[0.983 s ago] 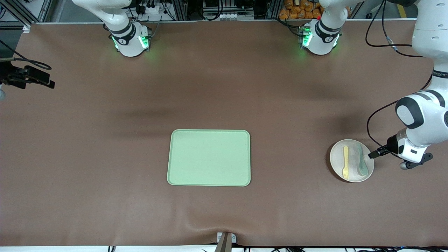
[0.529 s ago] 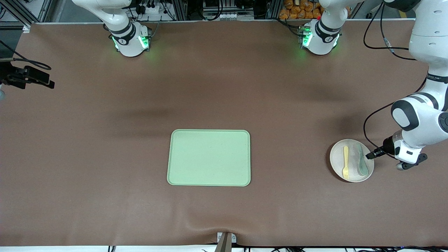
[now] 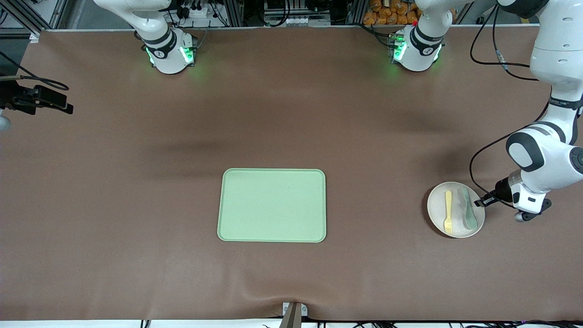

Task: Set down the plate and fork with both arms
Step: 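Lower the left gripper and grasp the white plate's rim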

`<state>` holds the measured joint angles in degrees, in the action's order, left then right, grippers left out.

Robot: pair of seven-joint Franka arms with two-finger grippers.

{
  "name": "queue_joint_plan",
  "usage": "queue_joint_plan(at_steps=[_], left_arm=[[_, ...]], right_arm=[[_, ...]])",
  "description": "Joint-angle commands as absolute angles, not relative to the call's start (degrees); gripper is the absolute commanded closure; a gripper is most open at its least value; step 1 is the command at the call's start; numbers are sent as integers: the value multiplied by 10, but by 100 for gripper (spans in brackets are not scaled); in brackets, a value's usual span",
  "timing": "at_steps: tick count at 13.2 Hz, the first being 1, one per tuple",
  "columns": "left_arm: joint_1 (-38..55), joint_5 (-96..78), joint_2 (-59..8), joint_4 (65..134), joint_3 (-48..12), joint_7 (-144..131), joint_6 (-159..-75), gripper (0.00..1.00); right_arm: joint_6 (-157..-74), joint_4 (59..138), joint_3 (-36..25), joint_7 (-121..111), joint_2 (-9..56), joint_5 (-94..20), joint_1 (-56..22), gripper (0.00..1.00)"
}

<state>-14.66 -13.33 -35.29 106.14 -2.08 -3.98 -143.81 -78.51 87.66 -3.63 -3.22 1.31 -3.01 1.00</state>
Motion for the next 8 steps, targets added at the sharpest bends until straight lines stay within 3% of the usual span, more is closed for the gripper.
queue_joint_plan(at_steps=[1,8], left_arm=[[-145,-147,-360,1053,-27,-34,-1442,100],[-148,-147,-323,1057,-128,-48,-1434,100]], right_arm=[[-772,875,-33,-26,18,-29,13,0],[-770,875,-33,-25,24,-30,12,0]])
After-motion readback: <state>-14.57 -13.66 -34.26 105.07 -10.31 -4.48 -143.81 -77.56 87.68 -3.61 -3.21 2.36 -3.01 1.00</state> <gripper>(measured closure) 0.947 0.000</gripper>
